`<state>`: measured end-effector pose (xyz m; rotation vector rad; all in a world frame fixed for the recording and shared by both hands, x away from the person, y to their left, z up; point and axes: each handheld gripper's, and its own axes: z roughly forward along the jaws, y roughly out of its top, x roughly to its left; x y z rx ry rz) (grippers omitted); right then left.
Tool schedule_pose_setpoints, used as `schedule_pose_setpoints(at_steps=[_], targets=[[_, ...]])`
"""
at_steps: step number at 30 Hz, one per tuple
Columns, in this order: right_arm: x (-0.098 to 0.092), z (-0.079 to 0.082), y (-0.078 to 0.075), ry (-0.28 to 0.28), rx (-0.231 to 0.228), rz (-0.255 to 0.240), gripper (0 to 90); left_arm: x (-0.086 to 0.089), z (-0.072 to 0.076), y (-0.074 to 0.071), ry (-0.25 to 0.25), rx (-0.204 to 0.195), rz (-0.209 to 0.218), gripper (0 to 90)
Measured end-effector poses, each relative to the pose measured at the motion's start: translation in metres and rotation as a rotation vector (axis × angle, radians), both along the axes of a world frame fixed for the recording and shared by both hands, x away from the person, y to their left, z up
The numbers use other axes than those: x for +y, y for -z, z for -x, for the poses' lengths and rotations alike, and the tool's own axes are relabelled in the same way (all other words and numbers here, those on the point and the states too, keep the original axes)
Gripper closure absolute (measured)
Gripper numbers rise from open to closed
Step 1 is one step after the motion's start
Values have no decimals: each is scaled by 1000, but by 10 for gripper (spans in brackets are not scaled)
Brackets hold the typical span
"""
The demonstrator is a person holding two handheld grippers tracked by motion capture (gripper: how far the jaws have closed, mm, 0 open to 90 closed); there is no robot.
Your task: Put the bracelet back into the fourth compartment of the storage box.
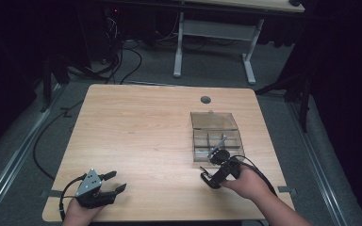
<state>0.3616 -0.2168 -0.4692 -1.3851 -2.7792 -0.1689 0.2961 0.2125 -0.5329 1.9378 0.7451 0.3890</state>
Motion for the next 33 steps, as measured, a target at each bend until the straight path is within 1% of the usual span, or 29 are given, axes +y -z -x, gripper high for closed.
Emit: schedule_pose_setpoints(at_steps=[1,3,8,9,13,14,15,19,21,24,26,27,28,30,33], targets=[[1,-1,1,-6,-3,2,395,0,0,0,0,0,0,372],[3,-3,3,-3,8,10,394,0,0,0,0,0,1,372],[7,-6,7,-8,15,18,395,0,0,0,0,0,0,372],[8,-9,10,-33,10,27,396,0,0,0,0,-1,-1,372],[12,-9,13,-36,14,40,407,0,0,0,0,0,0,372],[14,-9,15,-46,13,51,419,0,0,0,0,0,0,372],[15,-9,15,-48,12,51,422,0,0,0,0,0,-1,372],[17,-10,17,-66,14,62,468,0,0,0,0,-1,-1,372],[19,-9,18,-52,20,66,512,0,0,0,0,0,-1,372],[19,-10,19,-68,15,74,537,0,0,0,1,1,1,372],[20,-10,19,-72,21,82,551,0,0,0,1,1,1,372],[19,-9,20,-76,7,82,570,0,0,0,1,1,1,373],[20,-8,20,-69,9,89,597,0,0,0,1,0,1,373],[19,-8,20,-71,4,86,613,0,0,0,1,2,1,373],[20,-8,20,-72,-3,98,654,0,0,0,1,2,1,373]])
